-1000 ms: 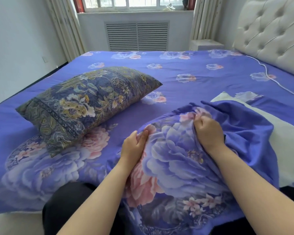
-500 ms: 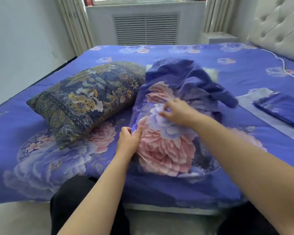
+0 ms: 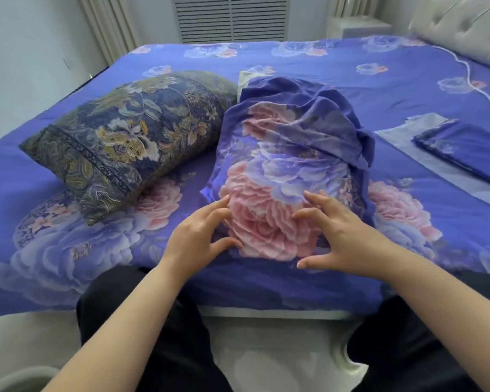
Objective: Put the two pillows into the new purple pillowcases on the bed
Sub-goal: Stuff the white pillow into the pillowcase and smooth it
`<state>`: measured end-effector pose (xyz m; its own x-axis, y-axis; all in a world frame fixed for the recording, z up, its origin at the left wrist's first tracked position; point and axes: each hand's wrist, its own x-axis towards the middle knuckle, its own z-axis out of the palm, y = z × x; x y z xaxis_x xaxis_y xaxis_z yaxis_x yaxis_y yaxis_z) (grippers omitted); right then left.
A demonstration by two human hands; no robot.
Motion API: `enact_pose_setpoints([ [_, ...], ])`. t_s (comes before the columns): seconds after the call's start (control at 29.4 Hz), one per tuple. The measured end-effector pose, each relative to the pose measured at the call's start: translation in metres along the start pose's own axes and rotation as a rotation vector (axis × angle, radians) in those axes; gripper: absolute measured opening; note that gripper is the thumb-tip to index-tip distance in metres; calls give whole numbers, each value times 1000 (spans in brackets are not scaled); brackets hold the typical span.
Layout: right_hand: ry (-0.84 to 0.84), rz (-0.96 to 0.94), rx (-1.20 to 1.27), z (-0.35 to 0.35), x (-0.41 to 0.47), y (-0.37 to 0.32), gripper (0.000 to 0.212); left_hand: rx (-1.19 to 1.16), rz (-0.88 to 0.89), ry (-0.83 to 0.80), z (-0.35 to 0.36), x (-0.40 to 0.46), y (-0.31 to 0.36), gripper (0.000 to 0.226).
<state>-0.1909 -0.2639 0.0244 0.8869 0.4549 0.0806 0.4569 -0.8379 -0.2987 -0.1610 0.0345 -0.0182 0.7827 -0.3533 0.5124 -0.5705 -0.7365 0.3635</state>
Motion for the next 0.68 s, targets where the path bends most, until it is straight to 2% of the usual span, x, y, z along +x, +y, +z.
enact_pose_setpoints([
  [0.07, 34, -18, -92, 12, -6, -4, 72, 104, 155, 67, 4, -6, 0, 34],
  [0.14, 83, -22, -175, 23, -7, -8, 58, 177, 233, 116, 7, -8, 3, 18],
  [0.24, 186, 14, -207, 31, -11, -13, 34, 184, 248, 174, 7, -8, 14, 7],
  [0.34, 385, 82, -97, 32, -20, -24, 22, 144, 255, 254, 2, -5, 25, 8],
  [0.44, 570, 126, -28, 29, -26, -32, 11, 151, 165, 310, 1, 1, 37, 15],
  [0.58, 577, 154, -58, 21, -23, -39, 10, 57, -81, 274, -3, 18, 60, 7],
  [0.68, 526, 261, -36, 2, -11, -31, 11, 33, -167, 60, -7, 40, 63, 14],
])
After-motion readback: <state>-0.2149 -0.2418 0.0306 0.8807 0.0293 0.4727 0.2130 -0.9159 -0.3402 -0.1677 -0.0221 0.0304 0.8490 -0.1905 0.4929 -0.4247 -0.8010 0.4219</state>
